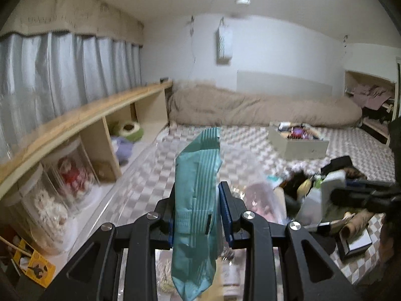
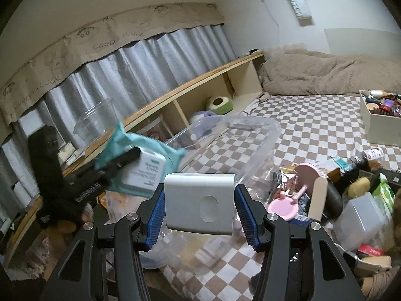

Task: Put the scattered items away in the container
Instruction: 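Carry the teal packet and white charger with both tools over the clear bin, then open the left tool to drop the teal packet into the bin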

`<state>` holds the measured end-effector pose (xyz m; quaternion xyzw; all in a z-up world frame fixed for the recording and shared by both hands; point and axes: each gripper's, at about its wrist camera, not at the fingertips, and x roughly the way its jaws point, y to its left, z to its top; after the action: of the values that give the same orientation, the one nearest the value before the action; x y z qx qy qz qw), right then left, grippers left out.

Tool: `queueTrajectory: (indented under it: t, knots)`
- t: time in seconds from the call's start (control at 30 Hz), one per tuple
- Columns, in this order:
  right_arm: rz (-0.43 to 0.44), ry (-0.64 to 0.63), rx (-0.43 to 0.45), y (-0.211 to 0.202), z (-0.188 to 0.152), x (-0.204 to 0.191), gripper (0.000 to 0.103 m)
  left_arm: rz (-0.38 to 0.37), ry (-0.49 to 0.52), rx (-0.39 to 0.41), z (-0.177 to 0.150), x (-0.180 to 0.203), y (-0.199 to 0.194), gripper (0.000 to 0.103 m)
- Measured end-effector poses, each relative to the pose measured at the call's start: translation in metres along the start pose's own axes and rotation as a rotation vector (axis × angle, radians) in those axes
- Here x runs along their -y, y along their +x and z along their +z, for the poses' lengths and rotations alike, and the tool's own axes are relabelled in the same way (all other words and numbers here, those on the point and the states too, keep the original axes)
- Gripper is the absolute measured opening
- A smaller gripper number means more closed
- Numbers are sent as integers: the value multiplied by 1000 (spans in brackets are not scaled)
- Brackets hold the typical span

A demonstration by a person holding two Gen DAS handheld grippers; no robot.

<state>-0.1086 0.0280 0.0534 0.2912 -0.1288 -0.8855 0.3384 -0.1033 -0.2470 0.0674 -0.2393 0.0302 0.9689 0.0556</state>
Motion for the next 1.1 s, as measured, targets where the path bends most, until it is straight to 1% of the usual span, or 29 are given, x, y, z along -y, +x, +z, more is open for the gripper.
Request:
queueTrajectory:
  t: [0.13,0.27,0.4,0.5,0.53,0.57,0.67,0.83,0.97,1.1]
  knots:
    - [61,5,-67,18,7,-5,55,-15,-33,-79,-3,-16,18,29]
    - [37,-44,-118,37,15,-15,55,-37,-37,-158,-9,-19,32,29]
    - [11,-79,-148,53,24,-20,55,-94,-55,-239,-13,-23,41,29]
    - [5,-91,-168,65,31,-23,55,-104,-47,-296,-15,-25,50,29]
    - [3,-94,-171,68,32,-24,55,-101,-38,-302,-14,-24,52,24]
    - [1,-96,-175,71,33,-24,55,-88,-15,-301,-13,-23,51,22]
    - [-1,-92,-189,82,34,-23,55,-52,45,-282,-5,-20,47,22]
    - [-13,-75,-216,97,31,-16,55,-13,74,-262,-3,-26,44,22]
    - [-26,-68,-238,104,29,-12,55,-10,83,-271,-9,-29,45,22]
    - [-35,-77,-255,111,30,-13,55,-10,71,-263,-10,-31,46,22]
